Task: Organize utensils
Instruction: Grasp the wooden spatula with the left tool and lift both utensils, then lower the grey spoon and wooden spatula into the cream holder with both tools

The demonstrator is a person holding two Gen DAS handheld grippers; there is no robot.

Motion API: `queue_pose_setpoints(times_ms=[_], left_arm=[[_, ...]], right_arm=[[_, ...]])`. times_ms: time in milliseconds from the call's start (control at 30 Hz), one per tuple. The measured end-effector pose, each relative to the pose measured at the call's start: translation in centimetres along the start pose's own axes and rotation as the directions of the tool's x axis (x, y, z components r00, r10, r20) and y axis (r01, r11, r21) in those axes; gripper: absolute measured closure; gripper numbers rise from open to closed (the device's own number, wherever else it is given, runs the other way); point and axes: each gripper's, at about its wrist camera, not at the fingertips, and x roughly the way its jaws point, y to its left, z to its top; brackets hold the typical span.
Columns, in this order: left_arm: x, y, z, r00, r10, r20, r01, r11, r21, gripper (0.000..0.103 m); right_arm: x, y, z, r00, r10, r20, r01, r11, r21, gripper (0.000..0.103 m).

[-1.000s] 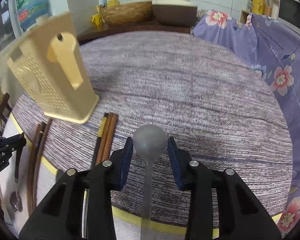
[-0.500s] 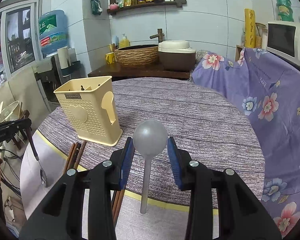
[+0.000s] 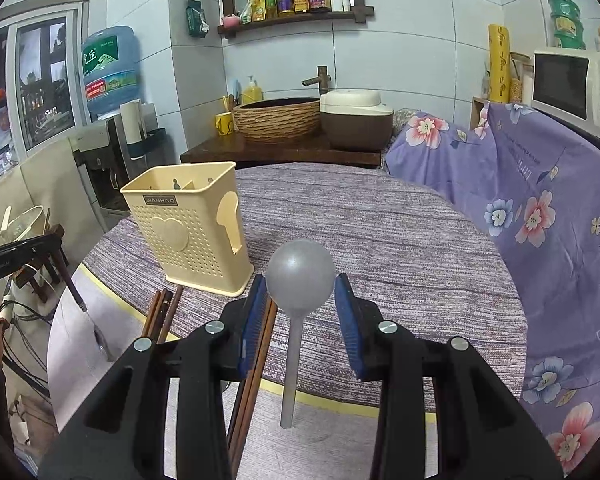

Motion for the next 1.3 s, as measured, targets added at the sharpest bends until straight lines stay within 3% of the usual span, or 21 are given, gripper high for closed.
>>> queue_pose_setpoints(times_ms=[233, 400, 667, 833, 967, 1300], left_arm=[[0.1, 0.9, 2.3, 0.999, 0.004, 0.036, -0.004, 1.000, -0.018, 0.087], [-0.6, 1.7, 6.3, 0.997, -0.004, 0.076, 0.006, 1.000, -0.024, 0.087], [-4.5, -0.4, 15.2, 0.973, -0.017, 0.229, 0.014, 1.000, 0.013, 0.087], [-3.0, -3.5, 18.0, 0.967, -0.033, 0.253, 0.025, 0.999, 0.033, 0.087], [-0.1, -4.7, 17.6, 0.971, -0.016, 0.239, 0.007, 0.999, 0.038, 0.087], [6.9, -4.3, 12.9, 0.992, 0.010, 0.126, -0.011, 1.000, 0.009, 0.087]], right_arm=[[0.8, 0.6, 1.6, 1.000, 0.007, 0.022, -0.007, 1.000, -0.004, 0.067], [1.0, 1.4, 4.5, 0.997, 0.044, 0.056, -0.044, 0.999, -0.008, 0.067], [-0.3, 5.5, 14.3, 0.970, 0.125, 0.210, -0.121, 0.992, -0.032, 0.067], [1.0, 8.2, 18.4, 0.955, 0.131, 0.266, -0.125, 0.991, -0.040, 0.067], [3.7, 9.8, 18.2, 0.958, 0.098, 0.271, -0.083, 0.994, -0.066, 0.067], [10.0, 10.1, 11.2, 0.980, 0.068, 0.184, -0.054, 0.995, -0.080, 0.067]])
